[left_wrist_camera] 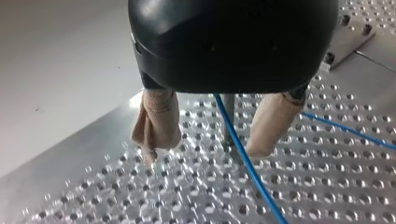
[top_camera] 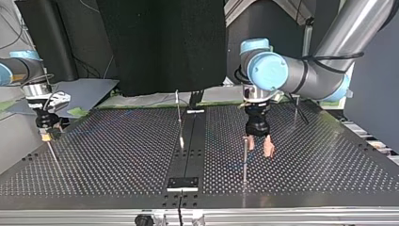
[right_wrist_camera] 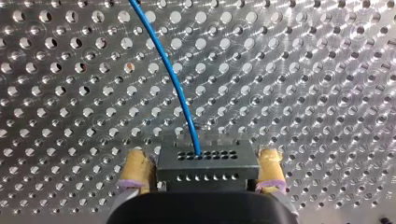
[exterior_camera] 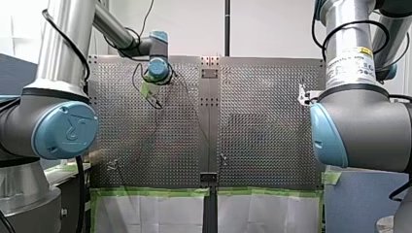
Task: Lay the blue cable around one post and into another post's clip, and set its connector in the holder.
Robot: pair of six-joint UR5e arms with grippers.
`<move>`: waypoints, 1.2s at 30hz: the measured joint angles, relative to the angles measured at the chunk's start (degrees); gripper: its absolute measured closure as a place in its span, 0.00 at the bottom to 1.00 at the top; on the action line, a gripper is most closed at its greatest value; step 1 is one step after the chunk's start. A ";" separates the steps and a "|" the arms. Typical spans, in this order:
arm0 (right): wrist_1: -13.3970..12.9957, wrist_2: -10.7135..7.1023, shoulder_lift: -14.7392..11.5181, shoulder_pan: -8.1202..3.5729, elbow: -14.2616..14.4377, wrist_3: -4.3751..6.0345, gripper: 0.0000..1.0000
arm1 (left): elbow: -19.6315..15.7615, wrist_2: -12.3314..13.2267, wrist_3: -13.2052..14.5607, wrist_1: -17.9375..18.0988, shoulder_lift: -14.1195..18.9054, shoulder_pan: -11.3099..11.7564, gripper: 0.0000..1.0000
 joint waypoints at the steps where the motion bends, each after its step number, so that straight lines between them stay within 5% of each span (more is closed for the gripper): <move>1: 0.00 0.00 0.00 0.00 0.00 0.00 0.01 | -0.04 0.00 0.18 -0.08 0.25 -0.09 0.02; 17: 0.17 0.00 0.00 -0.06 -0.01 0.00 0.01 | -2.13 -0.19 2.62 -1.98 2.16 -2.44 0.02; 26: 0.26 0.00 0.00 -0.08 0.00 0.00 0.01 | -2.72 -2.51 4.54 -2.13 4.14 -3.18 0.02; 36: 0.26 0.00 0.00 -0.09 -0.01 0.00 0.01 | -2.75 -1.22 9.73 -3.57 6.52 -4.39 0.02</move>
